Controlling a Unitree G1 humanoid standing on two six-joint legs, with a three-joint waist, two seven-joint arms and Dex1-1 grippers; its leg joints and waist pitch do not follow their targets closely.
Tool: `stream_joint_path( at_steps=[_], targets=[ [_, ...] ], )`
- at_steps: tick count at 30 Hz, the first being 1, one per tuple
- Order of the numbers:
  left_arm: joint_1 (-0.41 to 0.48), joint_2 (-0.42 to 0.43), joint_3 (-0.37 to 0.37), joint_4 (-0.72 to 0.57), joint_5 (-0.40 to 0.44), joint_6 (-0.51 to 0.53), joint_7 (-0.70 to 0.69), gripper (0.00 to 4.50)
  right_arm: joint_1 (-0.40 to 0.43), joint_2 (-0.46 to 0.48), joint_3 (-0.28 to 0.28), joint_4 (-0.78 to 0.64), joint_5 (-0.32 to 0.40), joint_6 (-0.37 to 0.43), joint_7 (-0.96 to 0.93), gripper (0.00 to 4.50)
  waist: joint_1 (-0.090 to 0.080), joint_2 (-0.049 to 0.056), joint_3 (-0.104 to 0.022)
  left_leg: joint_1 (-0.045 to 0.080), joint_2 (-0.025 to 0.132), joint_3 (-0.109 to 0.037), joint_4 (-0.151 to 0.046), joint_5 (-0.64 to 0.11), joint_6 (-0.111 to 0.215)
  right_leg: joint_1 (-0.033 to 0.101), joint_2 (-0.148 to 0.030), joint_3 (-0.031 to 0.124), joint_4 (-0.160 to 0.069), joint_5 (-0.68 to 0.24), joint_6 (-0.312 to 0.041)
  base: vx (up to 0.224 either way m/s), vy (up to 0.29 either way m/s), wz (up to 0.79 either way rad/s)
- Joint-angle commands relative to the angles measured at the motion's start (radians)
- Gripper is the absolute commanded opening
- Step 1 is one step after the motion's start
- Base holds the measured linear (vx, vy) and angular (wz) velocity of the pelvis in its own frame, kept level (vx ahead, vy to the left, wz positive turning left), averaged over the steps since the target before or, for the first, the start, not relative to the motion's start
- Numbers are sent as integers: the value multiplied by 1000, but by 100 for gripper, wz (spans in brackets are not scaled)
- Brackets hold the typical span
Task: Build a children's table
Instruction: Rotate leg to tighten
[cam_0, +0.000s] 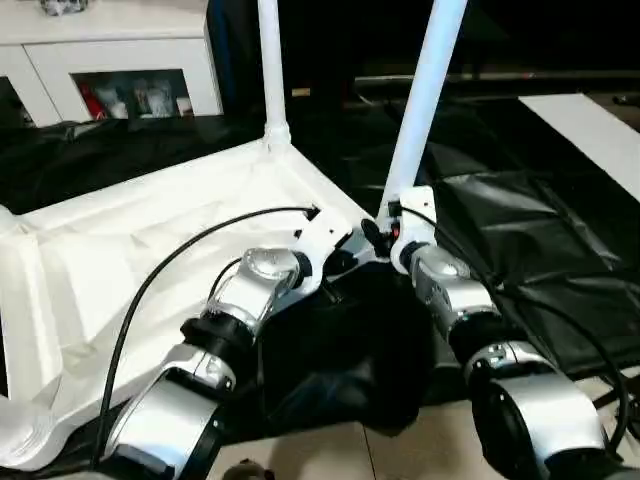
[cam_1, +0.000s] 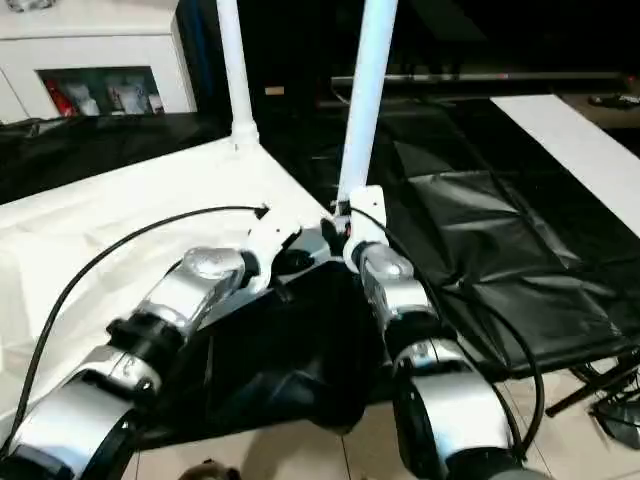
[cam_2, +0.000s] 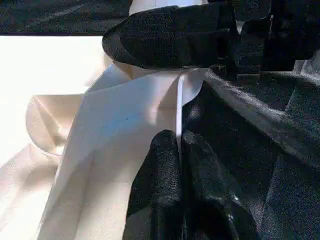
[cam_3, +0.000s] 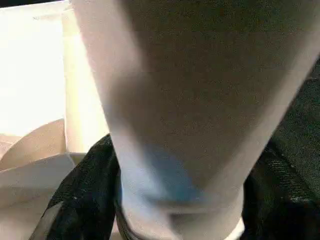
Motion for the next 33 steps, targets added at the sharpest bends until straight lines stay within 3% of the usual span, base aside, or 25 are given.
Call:
stream_joint_path(
  at_steps=[1, 3, 8, 13, 16, 18, 22, 24, 27, 29, 33],
  targets=[
    [-27, 11, 33, 23, 10, -33, 61, 0, -5, 29, 6, 29, -1, 15, 17, 274, -1, -7, -77, 17, 31, -8, -70, -206, 23, 54, -67, 51, -72, -203, -197, 0, 0, 0],
    [-23, 25, 38, 29, 8, -40, 52, 0, -12, 31, -14, 33, 16, -14, 19, 330, 0, -7, -76, 17, 31, -8, -70, -220, 22, 54, -68, 51, -76, -227, -193, 0, 0, 0],
    [-24, 41, 40, 40, 4, -60, 30, 0, -23, 20, -23, 39, 17, -60, 39, 361, -9, -4, -74, 12, 31, -13, -75, -245, 11, 56, -68, 48, -79, -279, -172, 0, 0, 0],
    [2, 70, 45, -1, -19, -92, -52, 0, -16, -22, 7, 14, -18, -97, 102, 395, -14, -1, -77, 14, 32, -10, -70, -217, 25, 55, -66, 50, -72, -209, -206, 0, 0, 0],
    [39, 123, 46, -52, -46, -115, -151, 0, 10, -94, 47, -42, -17, -68, 339, 433, -13, -1, -78, 14, 32, -8, -67, -209, 50, 58, -64, 49, -68, -164, -225, 0, 0, 0],
    [47, 137, 49, -63, -55, -122, -177, 0, 22, -118, 71, -58, -32, -67, 398, 441, -12, -1, -78, 12, 34, -7, -65, -190, 64, 60, -64, 50, -63, -135, -233, 0, 0, 0],
    [69, 163, 54, -104, -83, -134, -249, 0, 57, -165, 120, -114, -40, -60, 545, 446, -8, 0, -76, 16, 37, -6, -66, -214, 55, 58, -64, 49, -67, -175, -238, 0, 0, 0],
    [96, 196, 46, -174, -117, -117, -348, 0, 94, -203, 142, -186, -9, -52, 684, 446, -2, -3, -75, 14, 39, -7, -66, -211, 60, 61, -65, 49, -65, -172, -239, 0, 0, 0],
    [124, 222, 28, -242, -144, -84, -428, 0, 107, -218, 144, -213, 11, -40, 748, 446, 1, -6, -77, 11, 40, -4, -63, -184, 72, 60, -67, 51, -60, -159, -251, 0, 0, 0],
    [157, 248, 6, -318, -168, -44, -503, 0, 118, -228, 152, -234, 19, -33, 806, 446, 1, 1, -73, 14, 42, -4, -65, -211, 61, 52, -65, 51, -65, -208, -246, 0, 0, 0],
    [179, 261, -7, -359, -173, -28, -543, 0, 131, -232, 162, -266, 24, -18, 847, 446, 7, 3, -73, 22, 44, -3, -67, -231, 46, 44, -62, 53, -68, -230, -240, 0, 0, 0]
  ],
)
